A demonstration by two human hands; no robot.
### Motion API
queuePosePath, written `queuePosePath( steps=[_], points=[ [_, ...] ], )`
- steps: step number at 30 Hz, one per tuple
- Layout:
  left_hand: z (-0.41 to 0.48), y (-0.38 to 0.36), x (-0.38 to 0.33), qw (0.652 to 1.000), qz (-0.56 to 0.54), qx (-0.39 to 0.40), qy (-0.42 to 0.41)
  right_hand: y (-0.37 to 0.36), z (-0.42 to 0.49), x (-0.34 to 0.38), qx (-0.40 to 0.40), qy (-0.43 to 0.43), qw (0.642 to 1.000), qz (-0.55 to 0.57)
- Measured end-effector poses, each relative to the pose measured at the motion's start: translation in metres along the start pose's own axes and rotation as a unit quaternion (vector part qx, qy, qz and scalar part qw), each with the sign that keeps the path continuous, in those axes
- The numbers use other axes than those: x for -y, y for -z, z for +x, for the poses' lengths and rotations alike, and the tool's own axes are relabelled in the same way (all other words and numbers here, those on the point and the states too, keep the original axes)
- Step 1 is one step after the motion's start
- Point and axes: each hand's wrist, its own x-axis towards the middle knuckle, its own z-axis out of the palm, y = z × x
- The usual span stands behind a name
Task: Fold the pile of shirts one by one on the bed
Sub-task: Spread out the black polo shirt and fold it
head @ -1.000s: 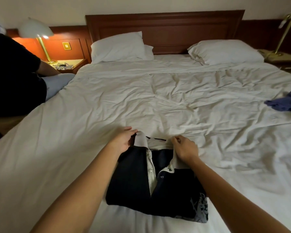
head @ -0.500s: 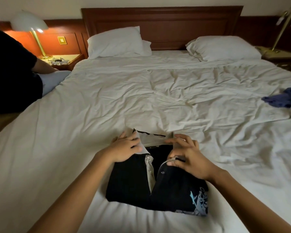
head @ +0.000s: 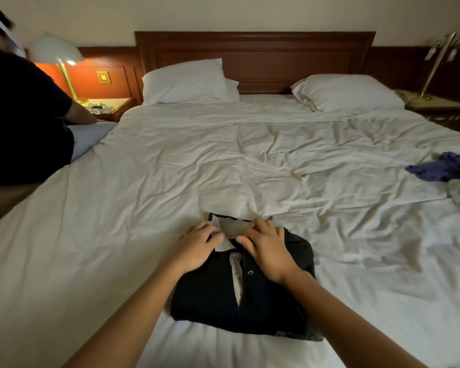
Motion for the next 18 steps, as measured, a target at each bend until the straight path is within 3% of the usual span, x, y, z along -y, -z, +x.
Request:
queuePosePath(
  steps=[2, 6, 8, 12, 14, 16, 18],
  points=[
    [0.009, 0.002, -0.001, 0.999, -0.030, -0.031, 0.004, 0.001, 0.003, 0.000, -0.008, -0.005, 1.000, 0.019],
    [0.020, 0.000, 0.003, 0.998, -0.017, -0.048, 0.036, -0.010, -0.001, -0.004, 0.124, 0.029, 0.991, -0.048],
    [0.024, -0.002, 0.006, 0.997, -0.003, -0.052, 0.050, -0.008, 0.001, -0.009, 0.114, 0.006, 0.993, -0.019],
    [0.035, 0.002, 0.005, 0.982, -0.108, -0.105, 0.111, 0.009, 0.015, -0.034, -0.064, -0.161, 0.984, -0.029],
    [0.043, 0.005, -0.001, 0.978, -0.110, -0.110, 0.140, 0.014, 0.022, -0.050, -0.011, -0.266, 0.964, -0.016],
    [0.049, 0.008, -0.013, 0.978, -0.099, -0.094, 0.160, 0.015, 0.030, -0.058, 0.064, -0.311, 0.948, 0.000],
    [0.058, 0.011, -0.020, 0.979, -0.066, -0.073, 0.179, 0.015, 0.041, -0.061, 0.083, -0.332, 0.939, 0.042]
  ],
)
